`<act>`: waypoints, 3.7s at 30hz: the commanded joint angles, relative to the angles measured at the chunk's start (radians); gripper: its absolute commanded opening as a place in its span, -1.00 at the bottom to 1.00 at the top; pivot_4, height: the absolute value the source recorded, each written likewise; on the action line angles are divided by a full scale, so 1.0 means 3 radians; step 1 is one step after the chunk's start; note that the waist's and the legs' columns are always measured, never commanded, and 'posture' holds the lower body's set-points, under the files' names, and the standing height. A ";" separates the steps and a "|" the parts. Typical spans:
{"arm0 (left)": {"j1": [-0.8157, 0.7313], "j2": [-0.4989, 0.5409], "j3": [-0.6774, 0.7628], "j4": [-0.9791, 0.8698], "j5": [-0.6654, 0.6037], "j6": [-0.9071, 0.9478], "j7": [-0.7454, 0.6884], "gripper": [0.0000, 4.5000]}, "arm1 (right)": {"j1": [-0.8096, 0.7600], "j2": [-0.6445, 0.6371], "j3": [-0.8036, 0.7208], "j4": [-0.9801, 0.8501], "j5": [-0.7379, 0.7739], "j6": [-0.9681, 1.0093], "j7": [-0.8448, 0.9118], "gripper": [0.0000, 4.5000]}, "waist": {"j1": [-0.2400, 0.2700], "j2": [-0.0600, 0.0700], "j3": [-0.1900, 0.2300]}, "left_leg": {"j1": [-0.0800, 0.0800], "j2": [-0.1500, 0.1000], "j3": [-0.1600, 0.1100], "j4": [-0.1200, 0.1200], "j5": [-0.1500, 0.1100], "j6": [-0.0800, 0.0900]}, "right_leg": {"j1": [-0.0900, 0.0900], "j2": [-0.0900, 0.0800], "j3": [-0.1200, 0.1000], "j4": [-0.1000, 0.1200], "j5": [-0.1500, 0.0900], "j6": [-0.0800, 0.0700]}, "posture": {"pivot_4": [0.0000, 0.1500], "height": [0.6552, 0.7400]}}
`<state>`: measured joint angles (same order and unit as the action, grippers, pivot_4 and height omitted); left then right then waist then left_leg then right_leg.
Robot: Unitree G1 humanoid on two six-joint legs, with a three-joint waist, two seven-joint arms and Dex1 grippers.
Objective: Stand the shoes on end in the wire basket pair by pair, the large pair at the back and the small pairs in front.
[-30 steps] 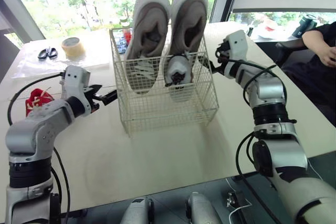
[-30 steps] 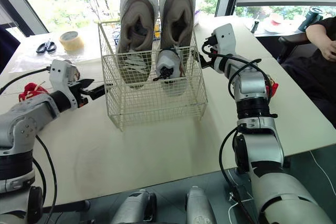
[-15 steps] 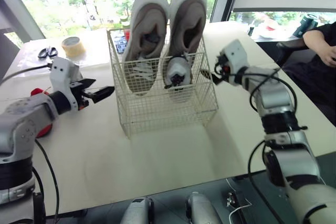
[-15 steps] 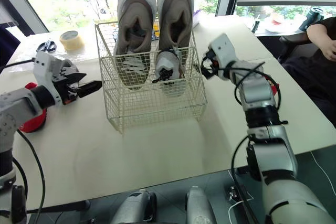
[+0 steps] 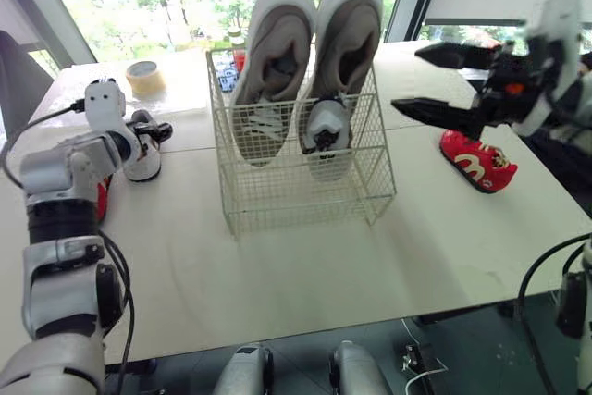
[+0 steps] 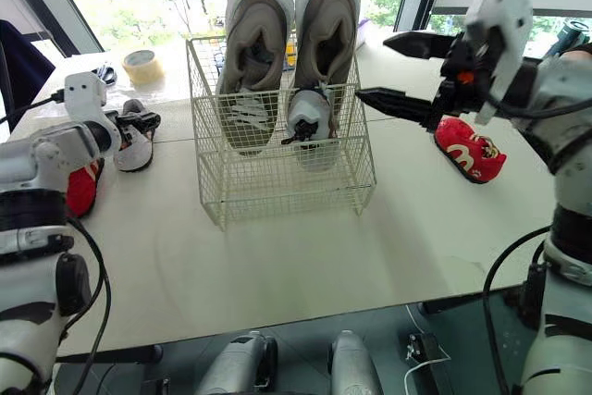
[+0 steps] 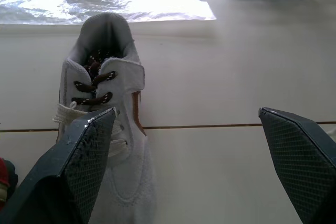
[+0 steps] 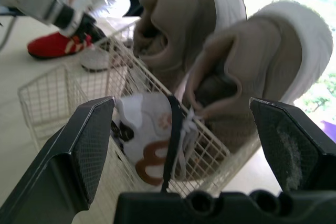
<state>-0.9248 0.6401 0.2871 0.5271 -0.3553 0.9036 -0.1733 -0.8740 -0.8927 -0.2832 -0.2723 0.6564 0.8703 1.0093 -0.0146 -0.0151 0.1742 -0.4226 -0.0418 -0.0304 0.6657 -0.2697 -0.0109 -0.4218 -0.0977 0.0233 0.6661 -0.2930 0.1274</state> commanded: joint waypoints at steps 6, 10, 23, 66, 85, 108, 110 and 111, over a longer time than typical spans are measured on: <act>-0.0253 0.0045 0.0037 0.0692 0.0280 -0.0376 0.0142 1.00 | -0.0058 -0.0160 -0.0196 -0.0309 0.0424 0.0200 -0.0281 0.97 | 0.0011 -0.0001 0.0000 | -0.0011 -0.0001 0.0001 0.0003 0.0003 -0.0005 | -0.0008 -0.0003 0.0000 0.0001 0.0000 0.0000 | 1.00 1.00; -0.0241 0.0027 0.0052 0.0901 0.0309 -0.0438 0.0131 1.00 | -0.0060 -0.0216 -0.0214 -0.0350 0.0532 0.0215 -0.0361 0.97 | 0.0016 -0.0001 0.0000 | -0.0011 -0.0002 0.0001 0.0003 0.0003 -0.0004 | -0.0008 -0.0004 0.0000 0.0002 0.0000 0.0000 | 1.00 1.00; -0.0309 -0.0071 0.0052 0.1509 0.0353 -0.0759 0.0061 1.00 | -0.0190 -0.0317 -0.0140 -0.0350 0.0822 0.0219 -0.0490 0.97 | 0.0019 -0.0002 -0.0001 | -0.0011 -0.0002 0.0001 0.0004 0.0001 -0.0002 | -0.0010 -0.0005 -0.0001 0.0005 0.0000 0.0000 | 1.00 1.00; -0.0993 -0.0105 0.0227 0.2261 0.0612 -0.1640 0.0339 1.00 | -0.0011 -0.0303 0.0059 -0.0368 0.0772 0.0014 -0.0580 0.97 | 0.0011 -0.0007 -0.0002 | -0.0014 -0.0008 0.0001 0.0008 0.0004 -0.0005 | -0.0012 -0.0007 -0.0003 0.0009 0.0001 0.0001 | 1.00 1.00; -0.1007 -0.0113 0.0314 0.2523 0.0576 -0.1977 0.0622 1.00 | 0.0117 -0.0334 -0.0032 -0.0493 0.0897 0.0091 -0.0729 0.97 | 0.0009 -0.0008 -0.0002 | -0.0014 -0.0008 0.0001 0.0009 0.0003 -0.0003 | -0.0012 -0.0007 -0.0003 0.0013 0.0001 0.0001 | 1.00 1.00; -0.0785 -0.0233 0.0295 0.2646 0.0611 -0.1837 0.0633 -0.99 | 0.0173 -0.0441 -0.0041 -0.0529 0.0855 0.0067 -0.0750 1.00 | 0.0006 -0.0010 -0.0006 | -0.0012 -0.0007 0.0001 0.0013 0.0002 -0.0001 | -0.0012 -0.0005 -0.0003 0.0020 0.0001 0.0001 | 1.00 1.00; -0.0824 -0.0203 0.0330 0.2634 0.0575 -0.1843 0.0620 -0.99 | 0.0173 -0.0436 -0.0028 -0.0520 0.0843 0.0055 -0.0748 1.00 | 0.0007 -0.0010 -0.0006 | -0.0012 -0.0007 0.0001 0.0013 0.0002 -0.0001 | -0.0012 -0.0006 -0.0003 0.0020 0.0001 0.0001 | 1.00 1.00; -0.0848 -0.0188 0.0349 0.2625 0.0558 -0.1845 0.0610 -0.99 | 0.0173 -0.0434 -0.0023 -0.0514 0.0838 0.0050 -0.0745 1.00 | 0.0007 -0.0010 -0.0006 | -0.0012 -0.0008 0.0002 0.0014 0.0002 -0.0001 | -0.0012 -0.0006 -0.0003 0.0020 0.0001 0.0001 | 1.00 1.00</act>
<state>-1.1718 0.5619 0.3794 1.3136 -0.1844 0.3418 0.0150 -0.8114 -1.0024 -0.2571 -0.4085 0.9125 0.9072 0.7883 -0.0124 -0.0181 0.1723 -0.4262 -0.0441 -0.0300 0.6698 -0.2691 -0.0111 -0.4254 -0.0995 0.0226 0.6721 -0.2927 0.1276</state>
